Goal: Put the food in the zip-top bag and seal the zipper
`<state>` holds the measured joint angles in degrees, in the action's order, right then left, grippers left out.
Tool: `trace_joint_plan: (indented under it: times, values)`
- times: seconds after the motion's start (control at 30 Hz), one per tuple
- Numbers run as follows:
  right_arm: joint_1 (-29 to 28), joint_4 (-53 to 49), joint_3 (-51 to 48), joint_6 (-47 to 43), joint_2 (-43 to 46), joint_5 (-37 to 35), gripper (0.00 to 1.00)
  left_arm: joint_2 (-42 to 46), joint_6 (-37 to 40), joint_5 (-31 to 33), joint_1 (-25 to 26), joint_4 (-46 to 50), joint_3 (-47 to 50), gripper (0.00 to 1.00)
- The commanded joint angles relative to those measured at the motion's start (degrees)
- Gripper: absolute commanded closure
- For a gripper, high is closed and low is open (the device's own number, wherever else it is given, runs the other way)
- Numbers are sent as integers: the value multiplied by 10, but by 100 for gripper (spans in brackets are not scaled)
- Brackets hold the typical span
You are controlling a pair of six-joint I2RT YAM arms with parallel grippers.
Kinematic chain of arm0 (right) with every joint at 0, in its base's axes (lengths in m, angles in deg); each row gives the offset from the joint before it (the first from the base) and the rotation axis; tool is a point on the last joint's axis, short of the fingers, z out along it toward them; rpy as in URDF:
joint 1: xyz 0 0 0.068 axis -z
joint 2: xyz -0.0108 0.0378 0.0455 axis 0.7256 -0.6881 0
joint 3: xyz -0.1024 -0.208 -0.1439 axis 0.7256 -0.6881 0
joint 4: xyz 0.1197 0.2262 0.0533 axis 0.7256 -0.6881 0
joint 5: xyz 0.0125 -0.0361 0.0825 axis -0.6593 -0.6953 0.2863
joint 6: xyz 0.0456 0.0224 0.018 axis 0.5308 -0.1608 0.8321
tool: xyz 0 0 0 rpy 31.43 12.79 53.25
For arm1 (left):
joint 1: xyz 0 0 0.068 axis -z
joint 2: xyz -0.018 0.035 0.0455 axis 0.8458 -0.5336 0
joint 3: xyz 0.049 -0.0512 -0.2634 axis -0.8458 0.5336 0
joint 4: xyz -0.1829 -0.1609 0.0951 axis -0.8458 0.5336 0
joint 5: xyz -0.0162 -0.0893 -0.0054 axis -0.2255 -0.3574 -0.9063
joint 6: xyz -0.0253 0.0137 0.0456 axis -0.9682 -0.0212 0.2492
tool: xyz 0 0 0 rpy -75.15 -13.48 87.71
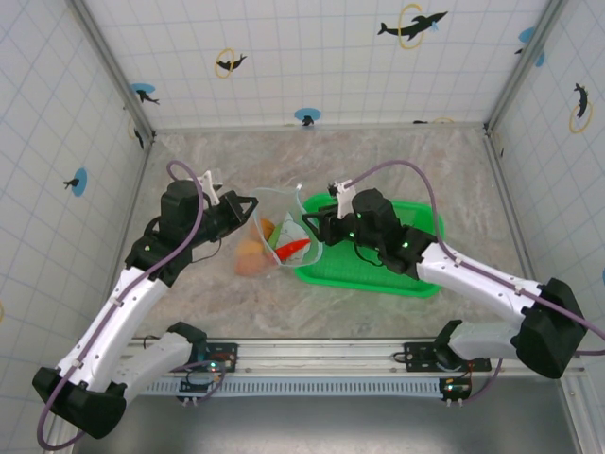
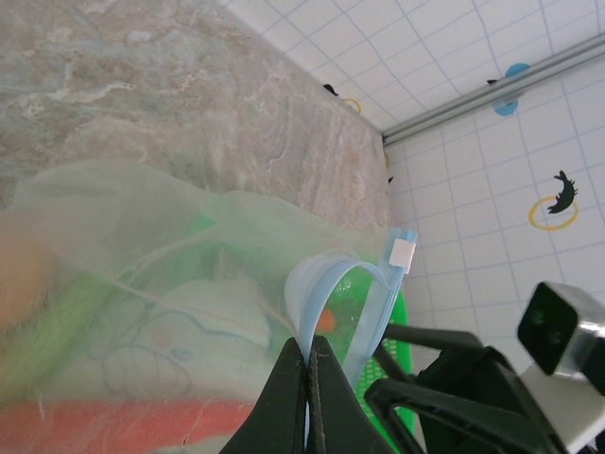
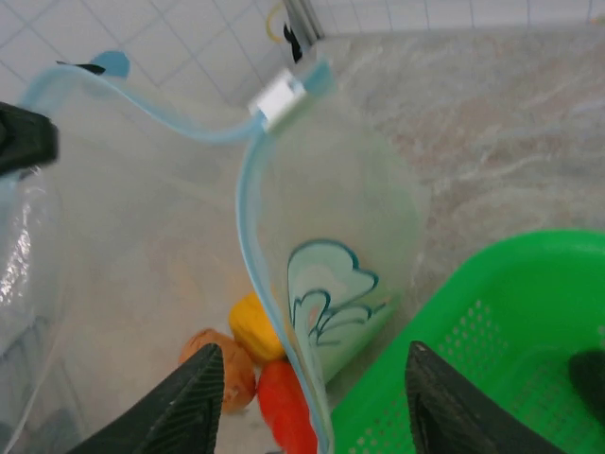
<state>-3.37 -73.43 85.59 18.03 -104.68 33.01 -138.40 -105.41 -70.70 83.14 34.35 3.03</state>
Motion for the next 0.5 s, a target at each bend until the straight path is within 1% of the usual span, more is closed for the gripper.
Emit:
trace_joint_plan:
  times: [0.0, 0.13, 0.17, 0.2, 0.33, 0.47]
  values:
    - [0, -74, 4, 23, -16, 36, 62, 8, 2, 13, -2, -18, -7, 100]
    - [1, -104, 54, 25, -48, 51, 92, 8, 1, 14, -2, -19, -2, 100]
    - [1, -108, 72, 26, -56, 56, 98, 9, 0, 13, -2, -19, 0, 100]
    - [1, -112, 89, 26, -63, 63, 100, 10, -1, 12, -2, -19, 2, 100]
    - [-1, -118, 179, 40, -87, 95, 100, 17, -1, 17, -2, -14, 10, 100]
    - [-1, -113, 263, 58, -109, 113, 100, 27, 6, 39, -2, 5, 8, 100]
